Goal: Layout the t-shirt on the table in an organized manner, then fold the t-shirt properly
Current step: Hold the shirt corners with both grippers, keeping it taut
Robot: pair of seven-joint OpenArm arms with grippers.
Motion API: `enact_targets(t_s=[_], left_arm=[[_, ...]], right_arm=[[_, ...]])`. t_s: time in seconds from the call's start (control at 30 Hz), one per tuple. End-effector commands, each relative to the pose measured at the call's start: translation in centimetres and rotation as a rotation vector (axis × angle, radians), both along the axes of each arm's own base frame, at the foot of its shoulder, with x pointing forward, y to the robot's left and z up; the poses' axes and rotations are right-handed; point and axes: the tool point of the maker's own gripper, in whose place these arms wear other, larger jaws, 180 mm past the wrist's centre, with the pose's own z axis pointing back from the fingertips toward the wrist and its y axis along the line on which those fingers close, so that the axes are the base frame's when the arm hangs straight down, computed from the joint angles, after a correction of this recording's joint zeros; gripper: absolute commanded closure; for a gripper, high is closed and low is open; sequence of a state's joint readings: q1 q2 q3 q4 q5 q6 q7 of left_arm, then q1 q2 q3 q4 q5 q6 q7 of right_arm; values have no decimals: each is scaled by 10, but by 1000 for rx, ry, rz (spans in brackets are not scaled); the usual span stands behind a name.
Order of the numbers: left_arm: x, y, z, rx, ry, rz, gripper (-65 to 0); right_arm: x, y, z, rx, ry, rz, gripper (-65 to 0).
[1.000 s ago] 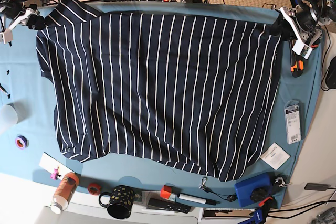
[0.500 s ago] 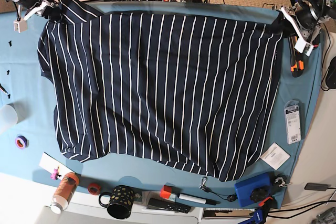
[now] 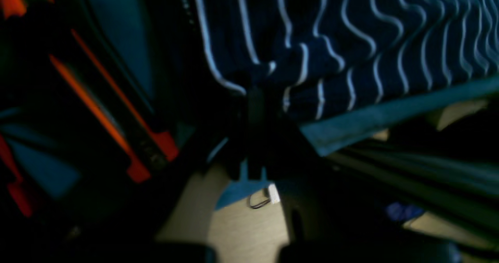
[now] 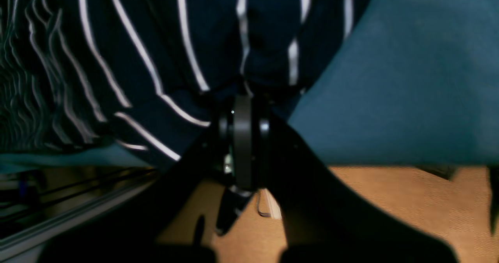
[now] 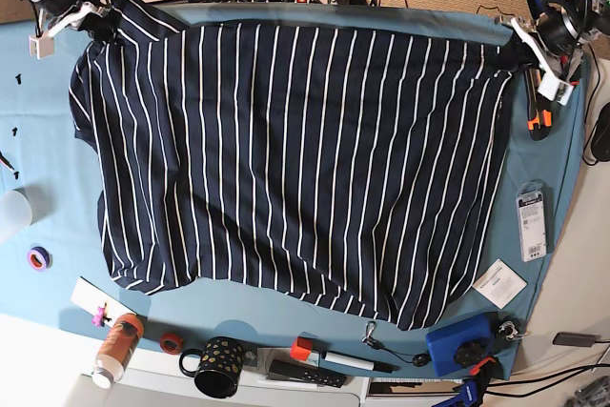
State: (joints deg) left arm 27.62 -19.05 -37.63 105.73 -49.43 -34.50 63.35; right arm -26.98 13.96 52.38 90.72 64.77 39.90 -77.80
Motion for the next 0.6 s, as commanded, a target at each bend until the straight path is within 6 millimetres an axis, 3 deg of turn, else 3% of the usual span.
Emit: enact_targets(t_s=[0.0,0.23,0.43,0.57], left_arm=[[8,0,12,-19,-48,7,0],[23,-7,45,-68,-159,17,0],[30,14,72,7,-244,54,0],[35,22,82,9,-296,88,0]], right_arm=[[13,-9,20,-9,-81,-6,0],[37,-34,73,4,-313,-104,0],[46,-47,90,-31,-359,-111,0],[65,-54,105,-61,-411,-101,0]])
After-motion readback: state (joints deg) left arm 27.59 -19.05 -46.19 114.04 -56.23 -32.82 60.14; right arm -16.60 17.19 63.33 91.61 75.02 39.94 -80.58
